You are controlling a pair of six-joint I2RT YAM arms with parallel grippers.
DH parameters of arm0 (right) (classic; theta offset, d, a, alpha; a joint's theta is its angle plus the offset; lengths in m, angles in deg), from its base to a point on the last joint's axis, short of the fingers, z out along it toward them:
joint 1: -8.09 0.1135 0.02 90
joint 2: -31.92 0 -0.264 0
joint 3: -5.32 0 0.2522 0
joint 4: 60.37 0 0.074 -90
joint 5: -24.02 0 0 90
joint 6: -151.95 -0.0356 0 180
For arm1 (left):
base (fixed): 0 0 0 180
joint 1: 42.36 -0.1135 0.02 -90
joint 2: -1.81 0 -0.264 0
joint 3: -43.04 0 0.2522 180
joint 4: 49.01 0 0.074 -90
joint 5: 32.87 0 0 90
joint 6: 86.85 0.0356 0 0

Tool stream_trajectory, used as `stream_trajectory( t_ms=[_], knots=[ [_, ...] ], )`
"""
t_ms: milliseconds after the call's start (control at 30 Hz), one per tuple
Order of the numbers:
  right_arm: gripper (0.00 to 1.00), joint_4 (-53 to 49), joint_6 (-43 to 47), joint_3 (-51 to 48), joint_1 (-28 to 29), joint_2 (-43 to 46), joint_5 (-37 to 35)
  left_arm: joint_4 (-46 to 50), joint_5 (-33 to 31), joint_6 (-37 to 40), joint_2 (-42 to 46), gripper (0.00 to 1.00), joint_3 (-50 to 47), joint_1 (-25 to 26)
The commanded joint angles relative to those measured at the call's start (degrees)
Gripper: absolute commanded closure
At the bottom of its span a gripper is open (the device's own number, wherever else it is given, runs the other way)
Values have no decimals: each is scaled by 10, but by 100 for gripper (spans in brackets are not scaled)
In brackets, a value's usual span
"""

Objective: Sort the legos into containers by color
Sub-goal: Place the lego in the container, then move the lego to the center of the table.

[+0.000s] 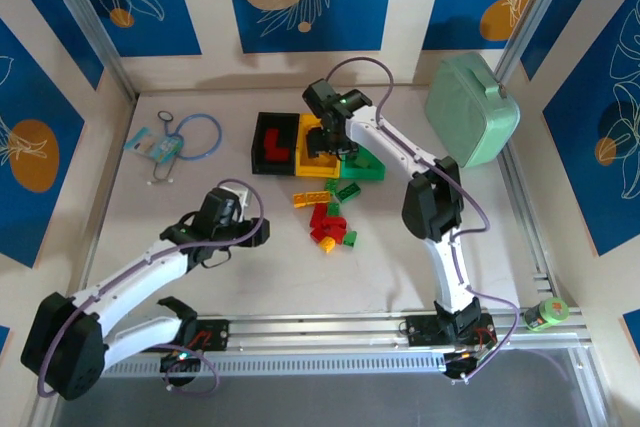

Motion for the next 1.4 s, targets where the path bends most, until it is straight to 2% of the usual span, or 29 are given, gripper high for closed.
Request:
stream_trajectory(
  t_ms=[0,233,400,700,1000,1367],
  knots=[
    [25,51,-17,-66,-1,75,5,-19,6,5,-20,33,25,11],
    [25,118,-28,-223,-3,182,33,-55,23,5,-75,32,49,19],
    [25,141,-26,-308,-5,227,50,-64,41,6,-128,31,80,26],
    [27,187,-41,-454,0,296,73,-65,45,24,-202,31,135,89],
    [29,214,-67,-532,-12,352,78,-64,53,25,-293,39,197,145],
    [30,232,-75,-583,-34,396,90,-84,64,-2,-374,46,225,152]
  ],
)
